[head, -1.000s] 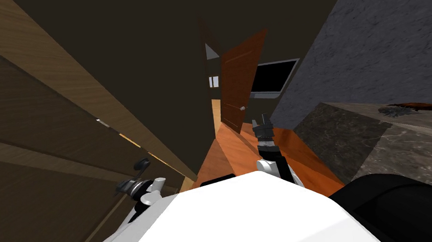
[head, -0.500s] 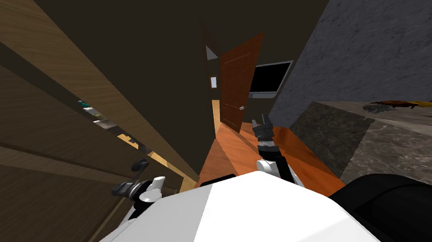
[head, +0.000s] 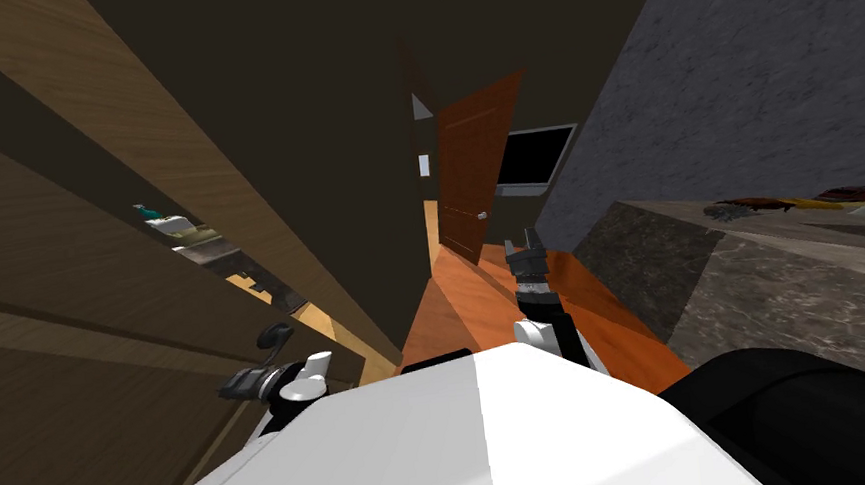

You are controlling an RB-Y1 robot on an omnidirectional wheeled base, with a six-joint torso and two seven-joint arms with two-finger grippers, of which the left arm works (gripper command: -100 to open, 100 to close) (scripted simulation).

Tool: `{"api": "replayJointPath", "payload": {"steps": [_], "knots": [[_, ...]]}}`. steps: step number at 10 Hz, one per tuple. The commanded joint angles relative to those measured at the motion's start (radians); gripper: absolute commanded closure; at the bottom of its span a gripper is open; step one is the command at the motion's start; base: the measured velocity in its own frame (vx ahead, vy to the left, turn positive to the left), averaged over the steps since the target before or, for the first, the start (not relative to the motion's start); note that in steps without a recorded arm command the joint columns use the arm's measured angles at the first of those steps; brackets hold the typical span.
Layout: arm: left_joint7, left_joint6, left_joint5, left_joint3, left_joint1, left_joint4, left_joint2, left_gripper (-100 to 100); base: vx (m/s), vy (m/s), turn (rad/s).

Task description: Push the door open

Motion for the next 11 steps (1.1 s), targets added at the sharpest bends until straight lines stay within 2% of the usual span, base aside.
{"api": "replayJointPath", "payload": {"steps": [1, 2, 3, 4, 5, 9, 10, 11], "knots": [[-0.022, -0.034, 0.016, 0.037, -0.004, 0.004, 0.008, 100, -0.007, 0.083, -0.102], [-0.022, -0.034, 0.016, 0.037, -0.004, -0.023, 0.008, 100, -0.01, 0.087, -0.068], [-0.022, -0.034, 0.016, 0.037, -0.004, -0.013, 0.008, 100, 0.004, 0.046, 0.013], [-0.033, -0.043, 0.022, 0.051, -0.009, 0.004, 0.006, 100, 0.013, 0.052, -0.036], [-0.055, -0.06, 0.033, 0.078, -0.02, 0.006, 0.001, 100, -0.008, 0.117, -0.147], [-0.097, -0.095, 0.055, 0.13, -0.04, 0.01, -0.008, 100, -0.007, 0.116, -0.091], [-0.118, -0.112, 0.066, 0.156, -0.05, 0.012, -0.012, 100, -0.013, 0.14, -0.13], [-0.128, -0.12, 0.071, 0.168, -0.055, 0.012, -0.015, 100, -0.001, 0.133, -0.114]]}}
